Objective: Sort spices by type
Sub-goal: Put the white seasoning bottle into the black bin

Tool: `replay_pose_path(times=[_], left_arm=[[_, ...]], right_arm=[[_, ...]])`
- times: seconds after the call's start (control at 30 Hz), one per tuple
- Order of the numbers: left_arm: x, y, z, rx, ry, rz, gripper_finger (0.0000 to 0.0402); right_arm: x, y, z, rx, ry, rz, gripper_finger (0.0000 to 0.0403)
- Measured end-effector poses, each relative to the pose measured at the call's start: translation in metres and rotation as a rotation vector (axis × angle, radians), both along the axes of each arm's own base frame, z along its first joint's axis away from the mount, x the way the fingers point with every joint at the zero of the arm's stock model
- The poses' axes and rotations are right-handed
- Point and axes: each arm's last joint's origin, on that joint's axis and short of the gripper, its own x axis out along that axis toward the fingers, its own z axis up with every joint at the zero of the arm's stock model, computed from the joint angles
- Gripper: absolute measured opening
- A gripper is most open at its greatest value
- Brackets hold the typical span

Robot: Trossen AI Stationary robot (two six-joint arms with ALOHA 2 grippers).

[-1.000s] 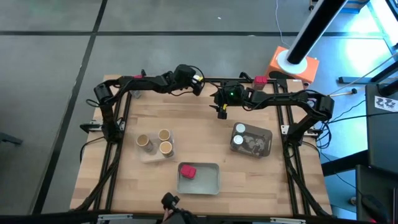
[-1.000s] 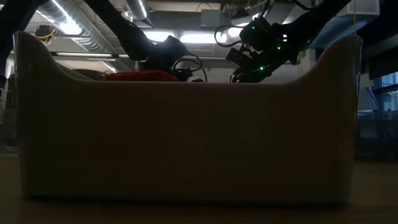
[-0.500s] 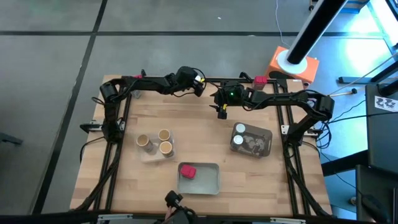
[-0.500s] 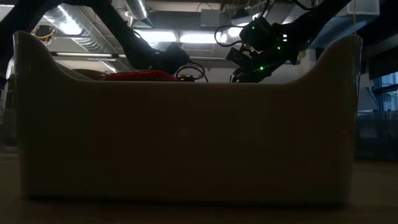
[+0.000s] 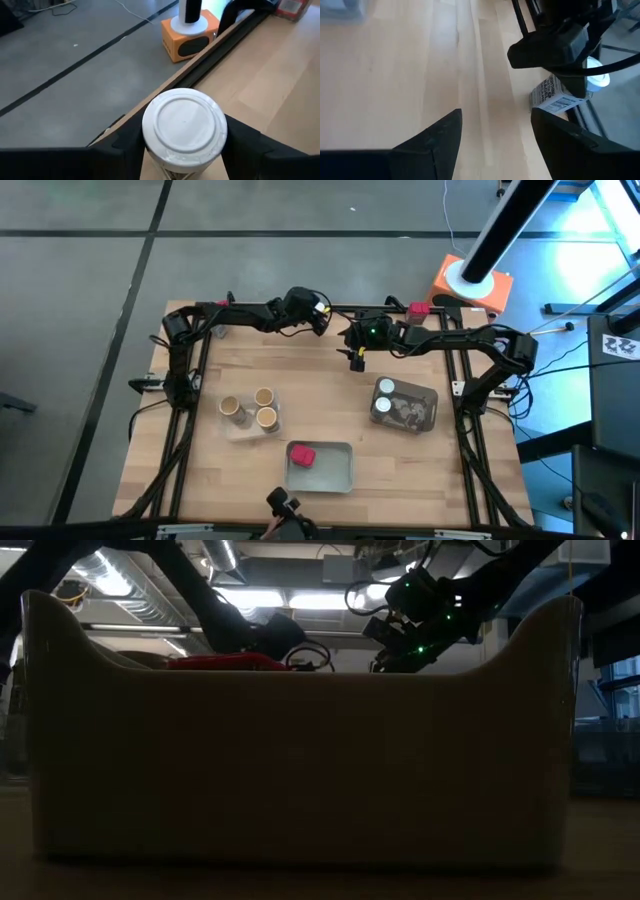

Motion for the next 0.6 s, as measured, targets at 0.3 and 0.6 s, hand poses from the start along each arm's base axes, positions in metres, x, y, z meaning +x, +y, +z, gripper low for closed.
replay_pose_path(times=[0.3,0.6], left_arm=[[0.006,-0.022,0.019,0.064,0.034,-0.104,0.0190],[0.016,-0.054,0.043,0.103,-0.005,-0.187,0.0194]], right_arm=[[-0.027,0.012,0.036,0.088,-0.012,-0.036,0.0239],[-0.066,0.028,0.068,0.112,0.027,-0.066,0.0239]])
